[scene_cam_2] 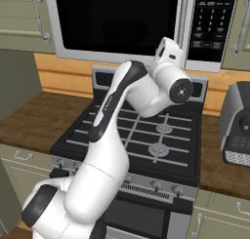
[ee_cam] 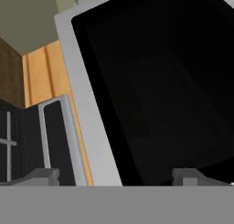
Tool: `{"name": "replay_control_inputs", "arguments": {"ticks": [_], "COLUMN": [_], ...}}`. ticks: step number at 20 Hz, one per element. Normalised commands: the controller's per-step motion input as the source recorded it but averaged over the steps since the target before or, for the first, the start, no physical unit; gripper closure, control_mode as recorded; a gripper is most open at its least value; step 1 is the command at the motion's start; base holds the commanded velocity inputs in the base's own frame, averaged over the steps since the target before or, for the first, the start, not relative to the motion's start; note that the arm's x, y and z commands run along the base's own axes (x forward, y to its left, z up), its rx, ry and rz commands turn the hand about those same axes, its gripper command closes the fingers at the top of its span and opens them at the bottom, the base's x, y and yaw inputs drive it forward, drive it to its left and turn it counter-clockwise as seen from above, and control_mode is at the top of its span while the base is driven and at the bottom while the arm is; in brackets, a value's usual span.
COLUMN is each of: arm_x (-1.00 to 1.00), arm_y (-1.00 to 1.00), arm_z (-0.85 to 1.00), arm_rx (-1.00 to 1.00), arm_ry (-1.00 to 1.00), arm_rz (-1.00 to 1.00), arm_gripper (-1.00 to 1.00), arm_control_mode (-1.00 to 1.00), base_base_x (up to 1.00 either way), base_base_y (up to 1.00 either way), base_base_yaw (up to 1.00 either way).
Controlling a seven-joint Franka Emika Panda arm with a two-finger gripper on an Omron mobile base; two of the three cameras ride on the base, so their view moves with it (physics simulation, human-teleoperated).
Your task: Pick the mushroom from the sink and place it in the bowl. Then pick the bowl and place it in the microwave. Then close the microwave door and press the start button.
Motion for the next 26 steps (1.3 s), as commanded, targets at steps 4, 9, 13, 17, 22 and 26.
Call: {"name": "replay_control_inputs", "arguments": {"ticks": [4,9,13,17,22,26], "arm_x": [0.04,0.27,0.29,0.30,0.33,0.34], "arm_y": [-0.78,-0.46,-0.21,-0.14,-0.14,-0.21], "arm_z": [0.00,0.00,0.00,0.00,-0.02,-0.03], "arm_rx": [0.00,0.00,0.00,0.00,0.00,0.00], "arm_ry": [0.05,0.01,0.00,0.00,0.00,0.00], "arm_rz": [0.00,0.00,0.00,0.00,0.00,0.00], "arm_gripper": [-1.00,-1.00,-1.00,-1.00,-1.00,-1.00], "arm_control_mode": [-1.00,-1.00,-1.00,-1.00,-1.00,-1.00], "base_base_x": [0.00,0.00,0.00,0.00,0.00,0.00], "base_base_y": [0.00,0.00,0.00,0.00,0.00,0.00], "base_base_yaw": [0.00,0.00,0.00,0.00,0.00,0.00]}}
